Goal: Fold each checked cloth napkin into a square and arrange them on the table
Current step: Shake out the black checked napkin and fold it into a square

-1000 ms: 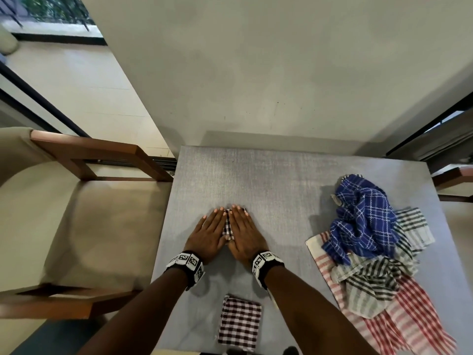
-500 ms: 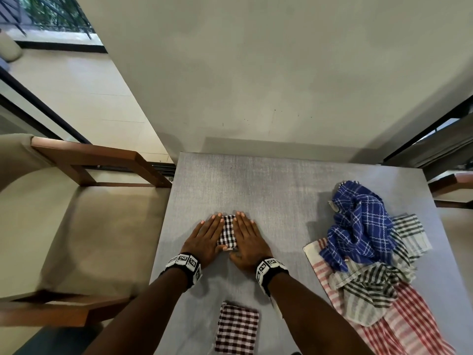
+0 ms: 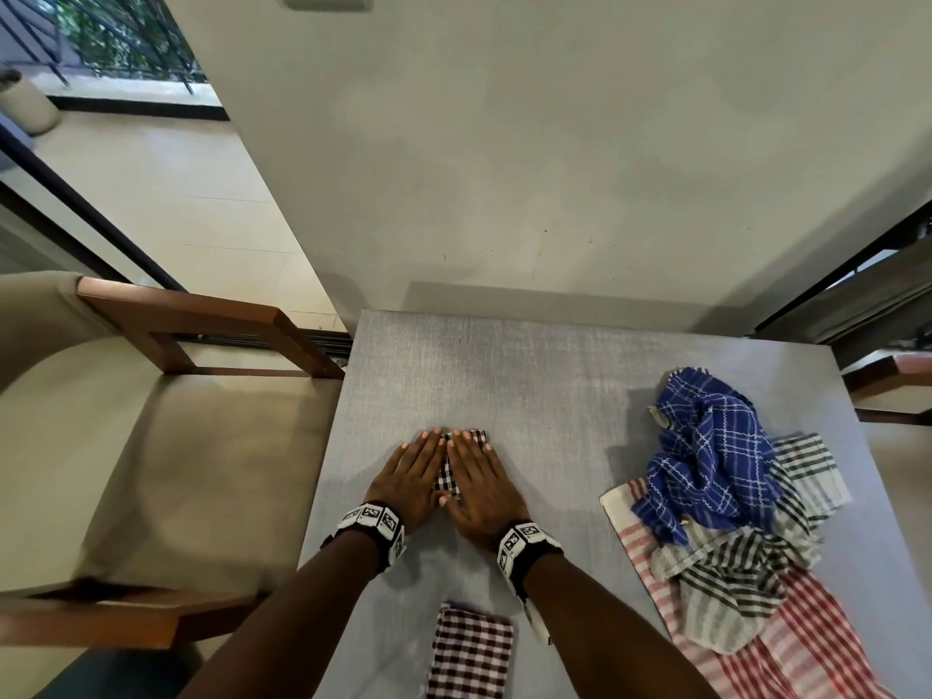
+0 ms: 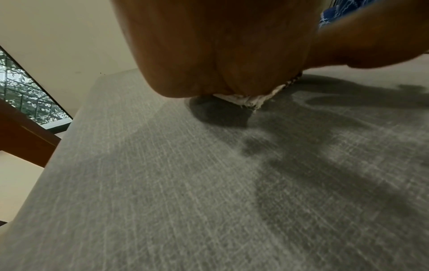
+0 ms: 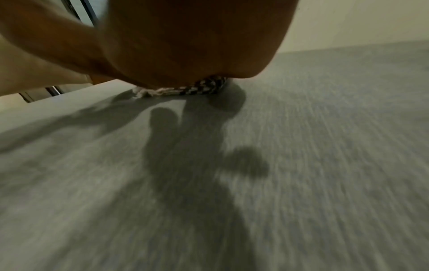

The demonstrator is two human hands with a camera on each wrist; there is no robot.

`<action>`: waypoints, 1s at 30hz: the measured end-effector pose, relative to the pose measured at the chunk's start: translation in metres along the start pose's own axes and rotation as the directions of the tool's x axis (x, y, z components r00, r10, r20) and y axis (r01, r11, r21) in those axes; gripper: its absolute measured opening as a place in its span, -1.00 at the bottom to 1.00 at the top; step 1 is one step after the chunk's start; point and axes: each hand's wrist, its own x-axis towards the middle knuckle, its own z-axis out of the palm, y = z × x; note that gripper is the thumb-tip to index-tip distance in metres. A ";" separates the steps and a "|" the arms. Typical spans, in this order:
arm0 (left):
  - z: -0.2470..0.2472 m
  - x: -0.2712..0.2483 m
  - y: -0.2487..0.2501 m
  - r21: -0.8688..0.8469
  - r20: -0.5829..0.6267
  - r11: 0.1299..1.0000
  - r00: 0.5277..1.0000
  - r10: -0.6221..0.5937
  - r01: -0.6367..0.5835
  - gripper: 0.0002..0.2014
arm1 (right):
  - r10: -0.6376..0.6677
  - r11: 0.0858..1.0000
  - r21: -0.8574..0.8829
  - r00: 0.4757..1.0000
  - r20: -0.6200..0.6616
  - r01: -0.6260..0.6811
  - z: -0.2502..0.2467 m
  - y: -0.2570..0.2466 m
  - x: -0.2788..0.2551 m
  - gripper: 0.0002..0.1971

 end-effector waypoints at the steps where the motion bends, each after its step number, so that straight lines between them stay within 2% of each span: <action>1: -0.001 0.000 0.000 0.005 0.008 1.000 1.000 -0.004 0.004 -0.25 | 0.048 0.999 -0.006 0.999 0.006 -0.048 0.006 0.000 -0.005 -0.28; 5: -0.002 0.003 0.001 -0.024 0.069 1.000 0.997 -0.014 0.016 -0.23 | 0.212 0.977 -0.025 0.976 0.051 -0.211 0.019 0.017 -0.029 -0.25; 9: -0.004 0.004 0.003 -0.045 0.080 0.999 0.997 -0.002 0.006 -0.22 | 0.155 0.988 -0.037 0.985 0.080 -0.153 0.010 0.038 -0.040 -0.25; 11: -0.005 0.004 0.003 -0.051 0.081 0.999 0.997 -0.005 0.010 -0.21 | 0.140 0.990 0.002 0.989 0.040 -0.141 0.001 0.041 -0.039 -0.26; 14: -0.004 0.003 0.003 -0.061 0.060 0.998 0.998 -0.013 0.017 -0.22 | 0.150 0.984 0.093 0.989 0.011 -0.150 -0.012 0.032 -0.028 -0.24; 18: -0.005 0.002 0.004 -0.060 0.034 0.998 0.999 -0.010 0.012 -0.24 | 0.063 0.996 0.067 0.997 0.045 -0.066 -0.008 0.009 -0.013 -0.27; 23: -0.005 0.003 0.003 -0.041 0.049 0.999 0.999 0.003 -0.001 -0.28 | 0.107 0.994 -0.020 0.983 0.150 -0.105 0.006 0.006 -0.010 -0.19; 26: -0.004 0.004 0.003 -0.037 0.062 0.999 0.998 0.014 -0.011 -0.26 | 0.153 0.988 -0.001 0.979 0.136 -0.154 0.004 0.014 -0.013 -0.12; 28: -0.005 0.003 0.002 -0.051 0.089 0.998 0.996 -0.017 0.021 -0.24 | 0.187 0.981 0.019 0.973 0.135 -0.192 0.003 0.018 -0.017 -0.02; 30: -0.006 0.002 0.002 -0.054 0.096 0.997 0.994 -0.053 0.059 -0.20 | 0.174 0.983 0.036 0.976 0.132 -0.180 0.000 0.022 -0.019 -0.03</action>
